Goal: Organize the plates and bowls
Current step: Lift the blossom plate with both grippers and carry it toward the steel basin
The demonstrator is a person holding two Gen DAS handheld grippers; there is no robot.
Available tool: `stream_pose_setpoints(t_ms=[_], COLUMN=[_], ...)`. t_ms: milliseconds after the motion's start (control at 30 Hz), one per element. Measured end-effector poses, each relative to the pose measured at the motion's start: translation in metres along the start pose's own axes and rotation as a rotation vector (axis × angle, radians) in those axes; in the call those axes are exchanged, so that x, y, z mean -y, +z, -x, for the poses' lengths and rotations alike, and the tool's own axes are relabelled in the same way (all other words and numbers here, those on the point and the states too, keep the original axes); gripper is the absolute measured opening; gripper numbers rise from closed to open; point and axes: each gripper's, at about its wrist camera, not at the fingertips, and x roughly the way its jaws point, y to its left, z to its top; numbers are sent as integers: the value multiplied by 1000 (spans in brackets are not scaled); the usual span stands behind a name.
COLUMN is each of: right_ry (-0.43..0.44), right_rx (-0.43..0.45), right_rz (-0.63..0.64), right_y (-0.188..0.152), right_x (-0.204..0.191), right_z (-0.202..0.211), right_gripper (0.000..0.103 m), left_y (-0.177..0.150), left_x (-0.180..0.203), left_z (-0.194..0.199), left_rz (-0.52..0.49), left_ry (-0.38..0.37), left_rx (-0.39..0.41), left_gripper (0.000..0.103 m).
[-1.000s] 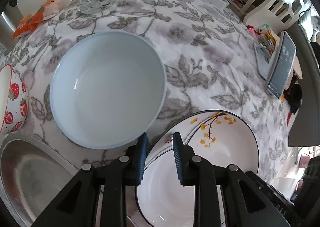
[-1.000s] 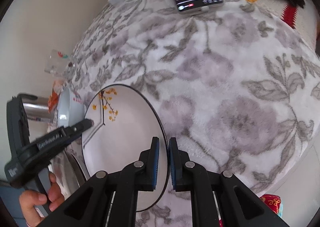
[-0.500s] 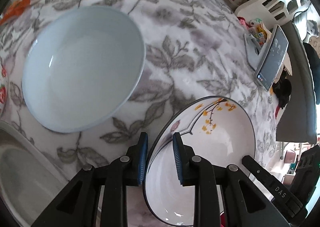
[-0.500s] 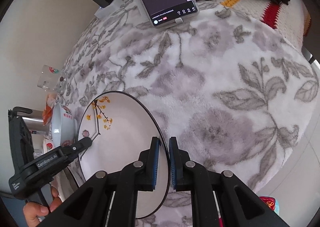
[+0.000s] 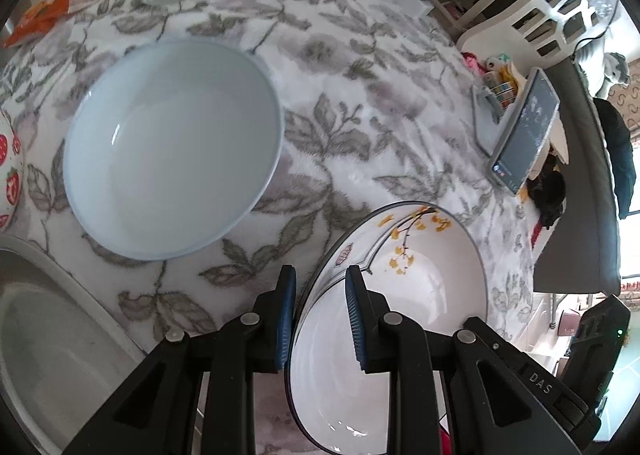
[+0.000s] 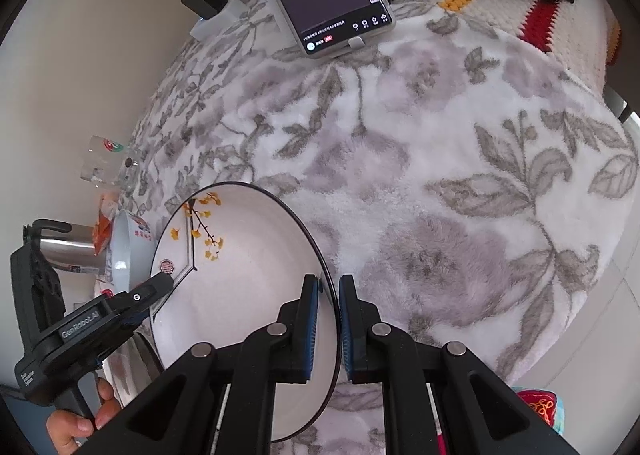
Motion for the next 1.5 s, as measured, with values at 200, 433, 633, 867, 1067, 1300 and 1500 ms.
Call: stream_pose_setpoints(t_ms=[200, 433, 633, 867, 1067, 1300, 1500], right_ry=[34, 93, 120, 143, 157, 163, 178], right_rx=[29, 64, 85, 84, 84, 75, 69], right_rz=[3, 33, 67, 105, 151, 210, 251], right_y=[1, -1, -7, -17, -28, -44, -61], right_x=[-3, -18, -35, -53, -76, -104, -127], right_z=[12, 27, 36, 40, 40, 38, 35], right_gripper=[12, 12, 12, 12, 12, 12, 12], left_y=[0, -4, -10, -20, -32, -46, -63], left_x=[2, -8, -17, -30, -55, -86, -112], left_z=[15, 36, 61, 88, 107, 129, 150], left_rz=[-4, 28, 43, 70, 129, 194, 247], left_ry=[-17, -28, -43, -56, -90, -114, -126], left_rx=[31, 69, 113, 173, 209, 253, 305], left_gripper=[25, 25, 25, 25, 25, 25, 25])
